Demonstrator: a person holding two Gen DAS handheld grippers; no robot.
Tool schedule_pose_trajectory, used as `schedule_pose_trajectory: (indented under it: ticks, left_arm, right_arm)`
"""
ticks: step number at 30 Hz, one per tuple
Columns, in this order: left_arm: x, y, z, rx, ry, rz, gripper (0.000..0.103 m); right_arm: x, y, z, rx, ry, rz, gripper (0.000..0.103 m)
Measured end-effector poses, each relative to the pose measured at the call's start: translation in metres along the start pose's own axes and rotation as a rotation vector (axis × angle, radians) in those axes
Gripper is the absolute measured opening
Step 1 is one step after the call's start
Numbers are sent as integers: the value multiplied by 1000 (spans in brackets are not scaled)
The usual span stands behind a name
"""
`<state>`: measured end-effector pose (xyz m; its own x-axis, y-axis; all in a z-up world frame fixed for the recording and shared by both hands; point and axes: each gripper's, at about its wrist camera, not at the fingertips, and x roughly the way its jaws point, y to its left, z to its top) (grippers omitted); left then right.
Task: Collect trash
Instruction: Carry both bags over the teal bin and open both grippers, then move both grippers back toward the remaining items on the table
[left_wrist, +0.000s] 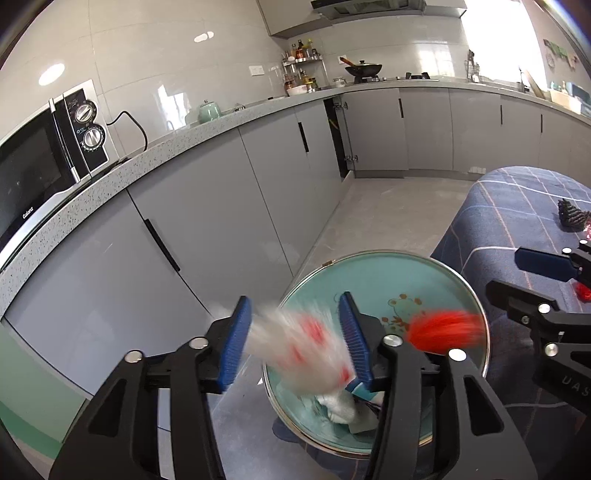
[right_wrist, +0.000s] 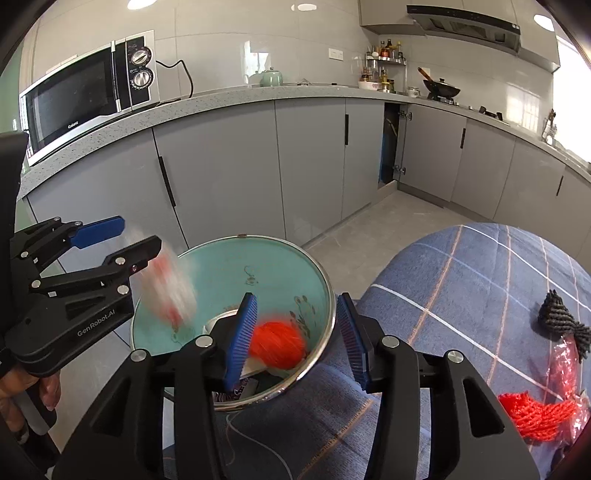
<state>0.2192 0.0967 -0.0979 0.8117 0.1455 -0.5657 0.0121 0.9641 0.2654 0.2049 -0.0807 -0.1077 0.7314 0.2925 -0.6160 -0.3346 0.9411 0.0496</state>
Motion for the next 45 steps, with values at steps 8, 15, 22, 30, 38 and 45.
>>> schedule_pose_trajectory:
  ticks: [8, 15, 22, 30, 38, 45]
  left_arm:
    - [-2, -4, -2, 5, -2, 0, 61]
    - [-2, -4, -2, 2, -2, 3, 61]
    - [-2, -4, -5, -1, -3, 6, 67]
    - [-3, -3, -5, -6, -5, 0, 70]
    - [-4, -6, -5, -5, -10, -1, 72]
    - [-7, -11, -5, 0, -11, -2, 75]
  right_arm:
    - [-4, -6, -4, 19, -1, -8, 50]
    - [-6, -7, -5, 20, 0, -6, 51]
    - [-7, -7, -6, 20, 0, -9, 51]
    - [-8, -7, -8, 19, 5, -13, 52]
    - [-11, -9, -9, 21, 2, -22, 53]
    - [-15, -13, -12, 32, 3, -33, 54]
